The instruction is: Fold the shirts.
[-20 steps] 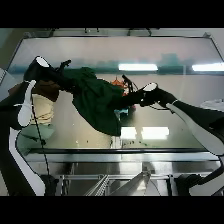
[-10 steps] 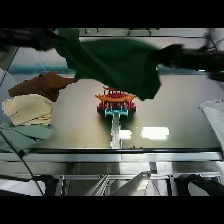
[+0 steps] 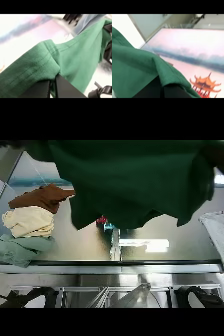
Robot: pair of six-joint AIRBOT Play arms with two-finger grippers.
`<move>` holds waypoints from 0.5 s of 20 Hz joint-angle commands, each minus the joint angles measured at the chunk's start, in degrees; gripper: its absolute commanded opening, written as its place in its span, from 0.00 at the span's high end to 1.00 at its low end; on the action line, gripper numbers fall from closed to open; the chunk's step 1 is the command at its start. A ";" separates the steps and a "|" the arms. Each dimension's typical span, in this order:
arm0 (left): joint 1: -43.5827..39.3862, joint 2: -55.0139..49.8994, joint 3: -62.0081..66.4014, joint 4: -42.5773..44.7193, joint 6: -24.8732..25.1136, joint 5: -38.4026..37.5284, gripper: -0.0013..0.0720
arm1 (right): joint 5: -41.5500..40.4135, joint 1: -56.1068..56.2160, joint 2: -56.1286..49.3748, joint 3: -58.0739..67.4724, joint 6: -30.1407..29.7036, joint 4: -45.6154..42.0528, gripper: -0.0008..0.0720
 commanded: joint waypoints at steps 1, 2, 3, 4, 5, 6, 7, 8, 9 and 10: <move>-4.39 -2.93 -8.28 5.97 -0.02 1.66 0.95 | 0.42 3.80 -8.44 -5.81 0.39 -0.90 0.96; -5.25 -5.57 -10.29 6.84 0.20 2.08 0.95 | 0.13 4.63 -12.41 -7.48 -0.04 -0.87 0.94; -5.68 -8.41 -12.22 8.24 0.26 3.80 0.94 | -0.70 5.27 -17.16 -8.52 -0.61 -0.90 0.73; -5.64 -11.17 -13.40 9.62 0.98 6.19 0.83 | -1.31 5.25 -22.18 -8.63 -0.94 -1.20 0.49; -4.96 -14.21 -13.57 10.80 1.18 9.03 0.55 | -1.75 4.50 -26.32 -8.33 -2.03 -1.25 0.47; -3.65 -16.83 -12.81 10.60 1.16 11.21 0.52 | -1.55 3.17 -29.94 -7.41 -2.10 -1.27 0.47; -1.75 -19.37 -11.04 9.86 1.01 12.09 0.52 | 0.07 0.96 -32.83 -5.97 -2.05 -1.25 0.47; 0.22 -21.88 -8.41 9.05 0.20 11.54 0.52 | 2.82 -1.64 -34.34 -4.81 -2.03 -1.25 0.47; 2.27 -23.87 -5.95 8.61 -1.57 9.77 0.52 | 5.29 -4.15 -34.58 -4.61 -1.92 -1.31 0.46; 4.04 -25.31 -3.89 8.70 -3.98 6.99 0.52 | 8.28 -6.80 -34.51 -4.63 -1.86 -2.12 0.37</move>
